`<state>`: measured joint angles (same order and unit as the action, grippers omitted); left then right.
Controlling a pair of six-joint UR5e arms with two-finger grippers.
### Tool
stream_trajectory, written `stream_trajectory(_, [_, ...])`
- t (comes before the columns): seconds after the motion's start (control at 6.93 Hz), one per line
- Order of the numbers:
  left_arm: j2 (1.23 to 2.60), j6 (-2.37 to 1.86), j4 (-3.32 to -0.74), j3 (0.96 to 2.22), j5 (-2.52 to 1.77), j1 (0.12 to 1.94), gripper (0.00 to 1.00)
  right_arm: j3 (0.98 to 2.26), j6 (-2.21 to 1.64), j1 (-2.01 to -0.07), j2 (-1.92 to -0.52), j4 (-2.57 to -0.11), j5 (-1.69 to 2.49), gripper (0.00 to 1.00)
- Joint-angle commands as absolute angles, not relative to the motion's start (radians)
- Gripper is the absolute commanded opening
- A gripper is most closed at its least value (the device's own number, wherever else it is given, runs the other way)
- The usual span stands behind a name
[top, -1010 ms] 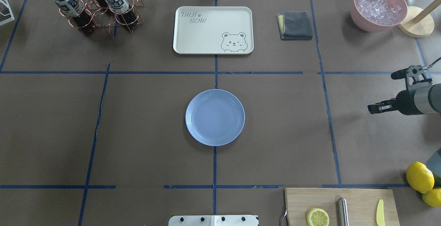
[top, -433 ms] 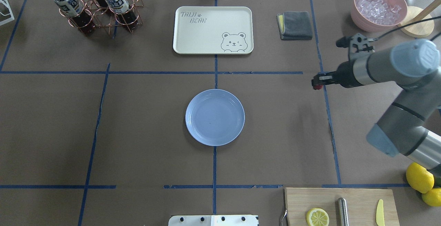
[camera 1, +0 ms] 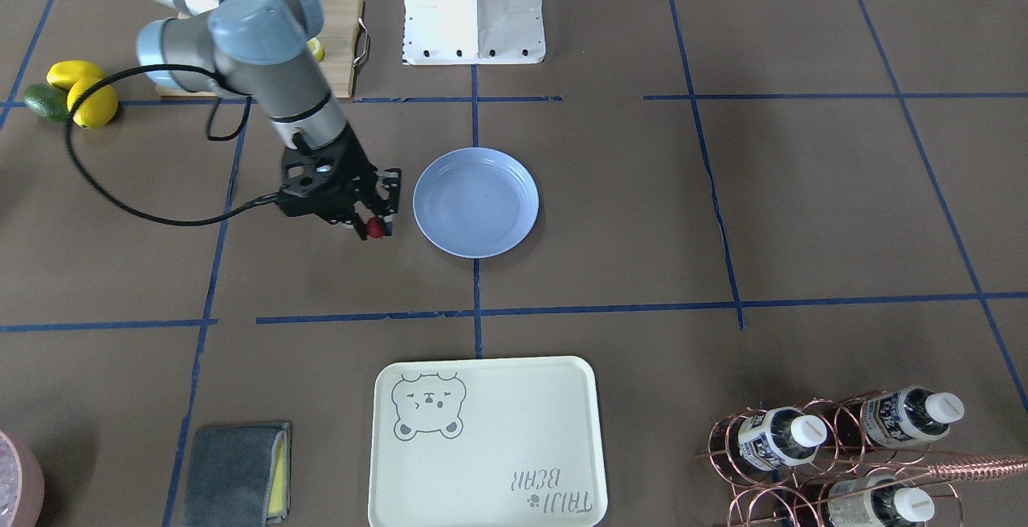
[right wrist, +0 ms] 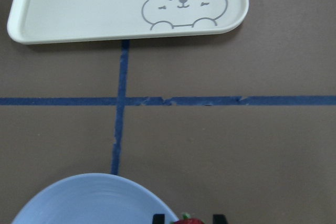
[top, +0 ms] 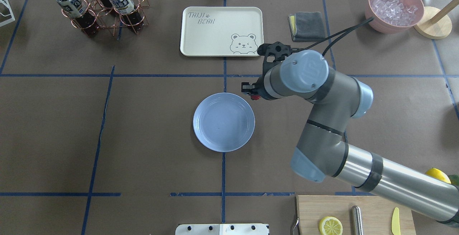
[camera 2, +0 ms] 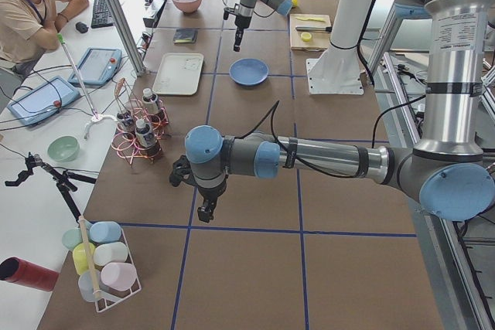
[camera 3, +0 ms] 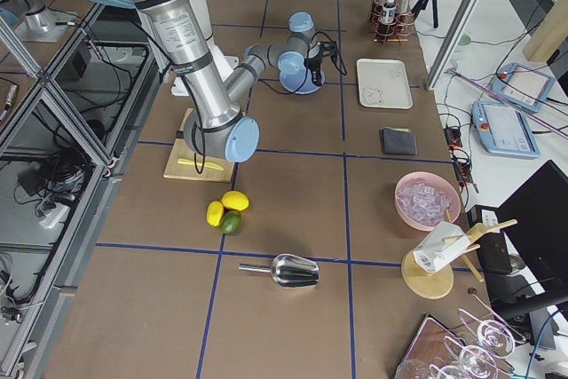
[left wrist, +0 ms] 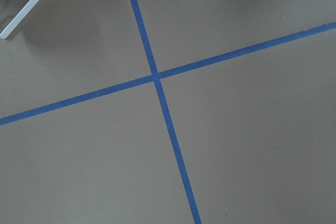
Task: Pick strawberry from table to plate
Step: 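Carry the held strawberry with the right gripper over the blue plate, then lower the strawberry onto the plate and open the right gripper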
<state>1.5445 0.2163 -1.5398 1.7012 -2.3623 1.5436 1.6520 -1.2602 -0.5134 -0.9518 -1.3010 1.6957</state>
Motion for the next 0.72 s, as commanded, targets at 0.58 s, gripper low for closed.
stream_trajectory(0.58, [1.545, 0.216, -1.54, 1.709, -2.362, 1.543, 1.0, 1.505, -1.35, -0.356, -0.83, -1.341, 1.534, 0.0])
